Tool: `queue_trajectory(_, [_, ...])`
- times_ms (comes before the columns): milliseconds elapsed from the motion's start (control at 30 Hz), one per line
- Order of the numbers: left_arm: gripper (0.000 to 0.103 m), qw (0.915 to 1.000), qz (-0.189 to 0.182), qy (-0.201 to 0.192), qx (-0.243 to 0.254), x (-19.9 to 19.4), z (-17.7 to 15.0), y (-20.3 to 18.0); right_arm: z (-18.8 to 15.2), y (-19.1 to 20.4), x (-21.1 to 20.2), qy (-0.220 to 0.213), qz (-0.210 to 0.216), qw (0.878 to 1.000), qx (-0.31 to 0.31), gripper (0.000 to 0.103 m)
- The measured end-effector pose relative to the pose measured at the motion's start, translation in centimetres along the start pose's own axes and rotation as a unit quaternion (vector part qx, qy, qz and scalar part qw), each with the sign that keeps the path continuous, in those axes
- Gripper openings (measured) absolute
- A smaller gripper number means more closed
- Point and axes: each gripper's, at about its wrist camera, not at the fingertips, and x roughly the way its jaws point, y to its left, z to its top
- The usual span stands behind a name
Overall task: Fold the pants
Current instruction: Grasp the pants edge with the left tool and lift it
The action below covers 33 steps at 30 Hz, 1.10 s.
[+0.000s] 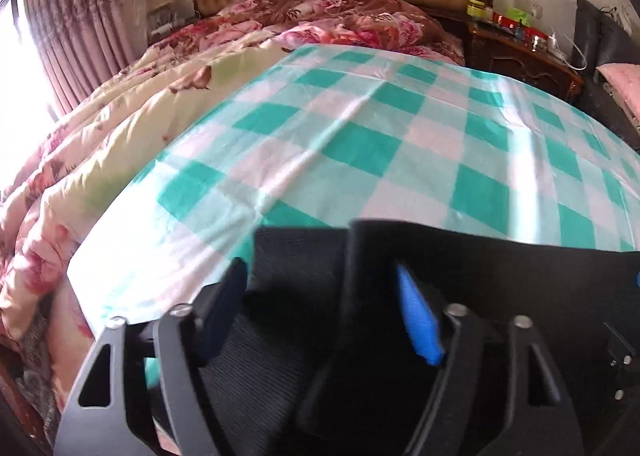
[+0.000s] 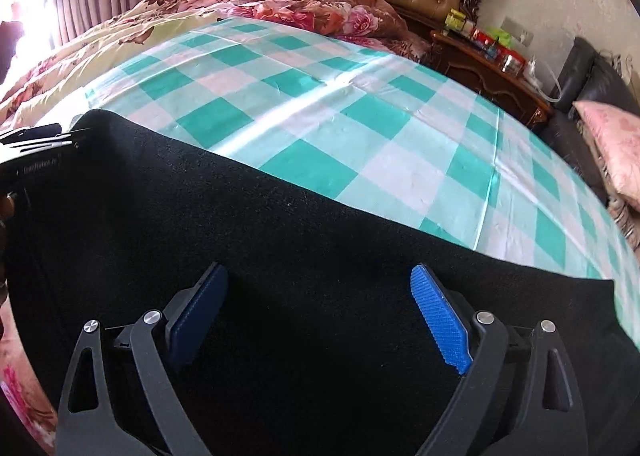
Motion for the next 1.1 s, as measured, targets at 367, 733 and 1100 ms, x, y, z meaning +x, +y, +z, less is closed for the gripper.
queue_trajectory(367, [0.054,0.9892,-0.064,-0.075,-0.109,-8.0,-4.3,7.8,0.0,0.0,0.0,0.0,-0.001,1.0,0.0,0.089])
queue_trajectory(733, [0.029,0.9289,-0.237,-0.008,-0.284,-7.7,-12.3,13.1,-0.1,-0.1,0.0,0.0,0.0,1.0,0.0,0.09])
queue_trajectory(1100, [0.006,0.9443,-0.19,-0.03,-0.267,-6.1,-8.5,11.8,-0.1,-0.1,0.1,0.001,0.004,1.0,0.004,0.091])
